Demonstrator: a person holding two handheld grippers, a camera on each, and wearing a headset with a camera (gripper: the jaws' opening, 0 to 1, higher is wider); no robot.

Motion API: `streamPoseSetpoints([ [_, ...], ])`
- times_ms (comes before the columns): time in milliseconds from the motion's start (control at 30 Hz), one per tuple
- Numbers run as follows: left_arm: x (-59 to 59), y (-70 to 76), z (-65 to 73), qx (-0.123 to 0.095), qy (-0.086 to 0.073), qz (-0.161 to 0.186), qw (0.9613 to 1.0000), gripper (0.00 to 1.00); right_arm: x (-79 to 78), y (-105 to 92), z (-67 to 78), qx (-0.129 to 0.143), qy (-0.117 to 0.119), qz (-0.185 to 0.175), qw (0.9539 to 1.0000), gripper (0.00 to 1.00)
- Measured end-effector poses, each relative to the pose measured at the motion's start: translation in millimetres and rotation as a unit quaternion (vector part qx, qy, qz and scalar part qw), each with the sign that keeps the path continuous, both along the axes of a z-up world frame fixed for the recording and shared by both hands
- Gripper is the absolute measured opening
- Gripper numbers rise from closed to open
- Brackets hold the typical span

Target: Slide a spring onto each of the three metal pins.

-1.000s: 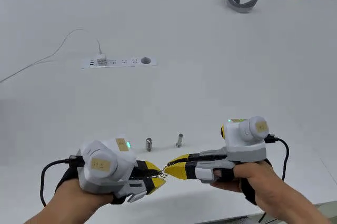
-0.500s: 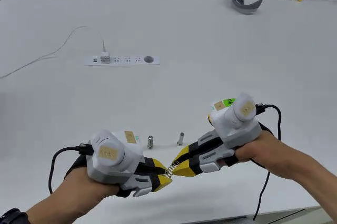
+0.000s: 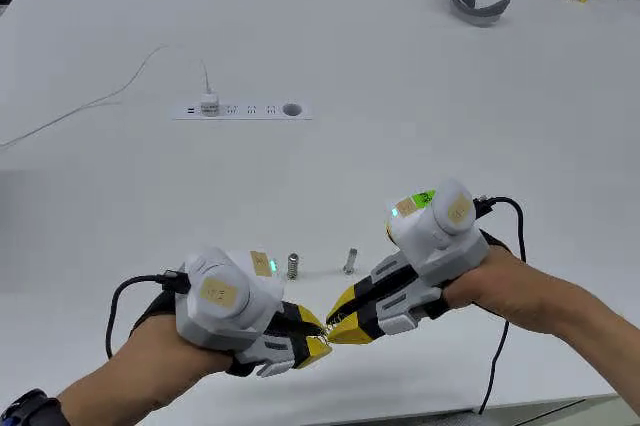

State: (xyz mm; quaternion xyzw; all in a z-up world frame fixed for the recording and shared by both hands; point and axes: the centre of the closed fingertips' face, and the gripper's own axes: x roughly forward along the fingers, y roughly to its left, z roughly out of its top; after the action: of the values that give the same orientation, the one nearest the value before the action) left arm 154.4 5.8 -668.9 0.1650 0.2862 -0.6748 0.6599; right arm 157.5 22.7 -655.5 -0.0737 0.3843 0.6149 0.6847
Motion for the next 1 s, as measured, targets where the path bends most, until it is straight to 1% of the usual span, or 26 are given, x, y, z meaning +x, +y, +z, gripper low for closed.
streamPoseSetpoints([
  [100, -1.5, -0.5, -1.2, -0.002, 0.0, -0.001, 1.0, 0.1, -1.6, -1.2, 0.1, -0.002, -0.003, 0.0, 1.0, 0.12],
  [200, -0.3, -1.2, -0.7, -0.009, -0.002, 0.002, 1.0, 0.11, 0.1, -4.0, 0.4, 0.002, -0.005, -0.011, 0.9999, 0.12],
  [267, 1.5, -0.5, -0.5, -0.014, -0.007, 0.004, 0.9999, 0.11, 1.0, -6.0, 0.8, 0.005, -0.007, -0.02, 0.9998, 0.12],
  [367, 3.1, 4.0, -3.6, -0.009, -0.008, 0.008, 0.9999, 0.13, 3.3, -11.6, 1.3, 0.007, -0.006, -0.034, 0.9994, 0.12],
  [500, 5.5, 11.9, -5.9, -0.012, 0.004, 0.028, 0.9995, 0.17, 6.5, -20.6, 2.5, 0.011, -0.006, -0.056, 0.9984, 0.12],
  [600, 7.6, 18.2, -9.4, -0.009, 0.003, 0.039, 0.9992, 0.18, 8.1, -26.0, 0.9, 0.014, -0.003, -0.069, 0.9975, 0.12],
  [700, 10.2, 23.5, -11.5, -0.011, 0.011, 0.056, 0.9983, 0.19, 7.5, -29.9, -1.6, 0.01, -0.001, -0.076, 0.9971, 0.12],
  [1000, 18.7, 38.1, -14.8, -0.01, 0.015, 0.092, 0.9956, 0.21, 9.0, -38.1, -8.5, 0.003, 0.003, -0.098, 0.9952, 0.12],
])
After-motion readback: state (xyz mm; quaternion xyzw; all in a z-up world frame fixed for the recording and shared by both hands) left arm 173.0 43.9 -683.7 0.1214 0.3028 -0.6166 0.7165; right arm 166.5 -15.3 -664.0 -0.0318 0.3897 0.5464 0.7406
